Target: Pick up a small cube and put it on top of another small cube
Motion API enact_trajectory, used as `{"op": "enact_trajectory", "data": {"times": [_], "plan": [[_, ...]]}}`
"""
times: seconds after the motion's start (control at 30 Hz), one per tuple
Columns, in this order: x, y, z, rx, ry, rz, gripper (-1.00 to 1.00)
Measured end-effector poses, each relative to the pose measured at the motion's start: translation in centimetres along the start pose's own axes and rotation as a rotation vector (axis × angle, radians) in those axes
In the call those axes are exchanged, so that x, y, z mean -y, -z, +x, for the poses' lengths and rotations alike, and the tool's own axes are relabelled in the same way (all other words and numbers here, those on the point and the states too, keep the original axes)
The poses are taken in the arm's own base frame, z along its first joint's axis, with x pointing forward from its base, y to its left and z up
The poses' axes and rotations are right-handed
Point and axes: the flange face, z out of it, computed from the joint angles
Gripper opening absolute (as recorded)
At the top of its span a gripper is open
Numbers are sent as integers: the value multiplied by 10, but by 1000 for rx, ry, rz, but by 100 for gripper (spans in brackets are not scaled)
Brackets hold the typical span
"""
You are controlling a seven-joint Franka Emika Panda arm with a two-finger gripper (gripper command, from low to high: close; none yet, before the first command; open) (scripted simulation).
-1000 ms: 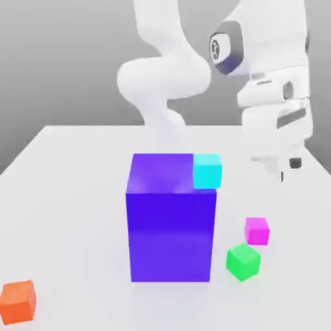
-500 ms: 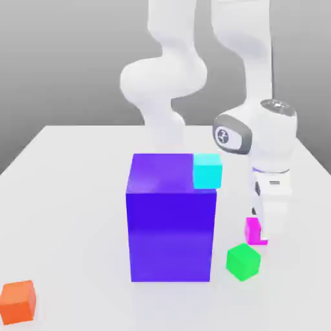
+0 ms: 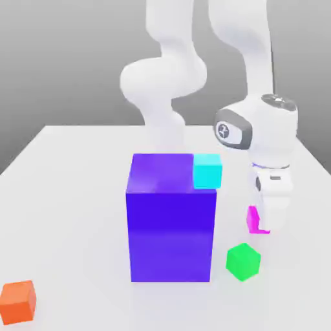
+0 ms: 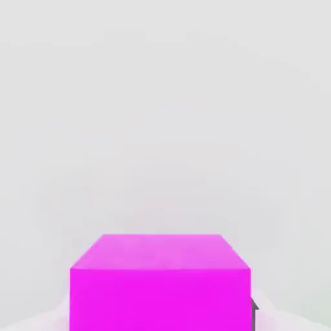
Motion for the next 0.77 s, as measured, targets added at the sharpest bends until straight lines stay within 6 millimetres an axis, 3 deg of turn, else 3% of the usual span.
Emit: {"op": "enact_trajectory", "data": {"times": [0.27, 0.77], "plan": [[-101, 52, 36, 2, -201, 5, -100], [-109, -7, 38, 21, -221, 37, -100]]}}
